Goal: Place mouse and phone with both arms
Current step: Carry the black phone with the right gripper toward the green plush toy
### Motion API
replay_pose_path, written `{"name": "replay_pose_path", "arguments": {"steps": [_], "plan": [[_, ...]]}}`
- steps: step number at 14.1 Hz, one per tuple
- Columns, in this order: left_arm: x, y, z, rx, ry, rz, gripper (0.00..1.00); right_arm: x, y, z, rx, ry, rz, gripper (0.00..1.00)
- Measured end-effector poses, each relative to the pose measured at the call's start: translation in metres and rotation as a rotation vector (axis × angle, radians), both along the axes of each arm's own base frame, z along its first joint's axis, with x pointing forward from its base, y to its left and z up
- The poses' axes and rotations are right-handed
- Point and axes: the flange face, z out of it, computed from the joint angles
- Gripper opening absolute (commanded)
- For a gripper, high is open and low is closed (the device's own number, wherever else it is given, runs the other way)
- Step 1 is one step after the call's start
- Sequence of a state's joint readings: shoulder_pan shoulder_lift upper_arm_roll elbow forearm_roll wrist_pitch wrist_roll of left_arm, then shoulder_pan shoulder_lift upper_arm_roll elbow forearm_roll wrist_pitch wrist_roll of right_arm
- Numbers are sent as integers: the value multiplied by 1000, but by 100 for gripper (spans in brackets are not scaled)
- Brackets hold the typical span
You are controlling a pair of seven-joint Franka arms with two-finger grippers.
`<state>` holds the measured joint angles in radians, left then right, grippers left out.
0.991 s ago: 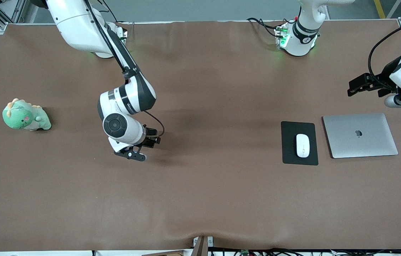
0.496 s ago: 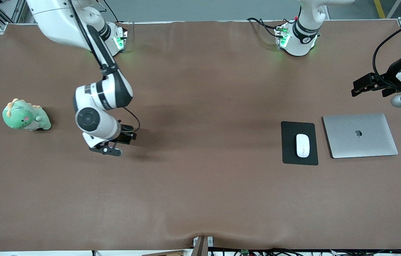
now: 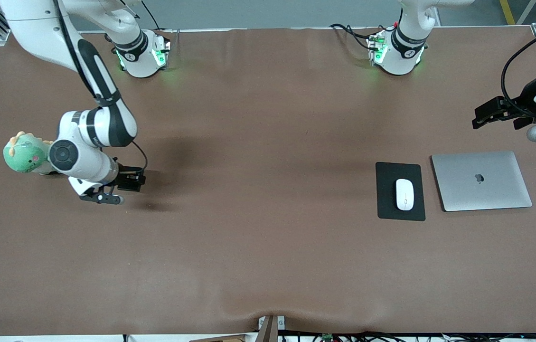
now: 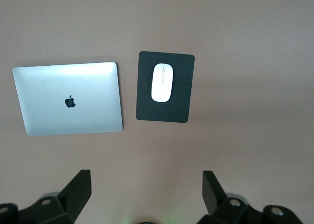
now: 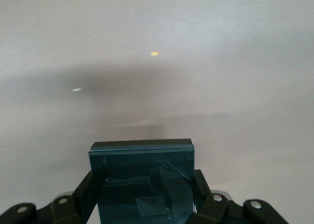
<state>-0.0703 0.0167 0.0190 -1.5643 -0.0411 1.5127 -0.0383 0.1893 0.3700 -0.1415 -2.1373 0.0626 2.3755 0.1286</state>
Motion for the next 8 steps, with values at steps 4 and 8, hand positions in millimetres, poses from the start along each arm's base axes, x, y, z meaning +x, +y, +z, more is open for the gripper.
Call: {"name": "replay_pose_path", "arguments": {"steps": [4,8], "plan": [[0,2,0,0,0,3,100,-15,-55,-17,7,-38,20,0],[0,2,0,0,0,3,100,-26,-93,-25,15,-25,26,0]]}}
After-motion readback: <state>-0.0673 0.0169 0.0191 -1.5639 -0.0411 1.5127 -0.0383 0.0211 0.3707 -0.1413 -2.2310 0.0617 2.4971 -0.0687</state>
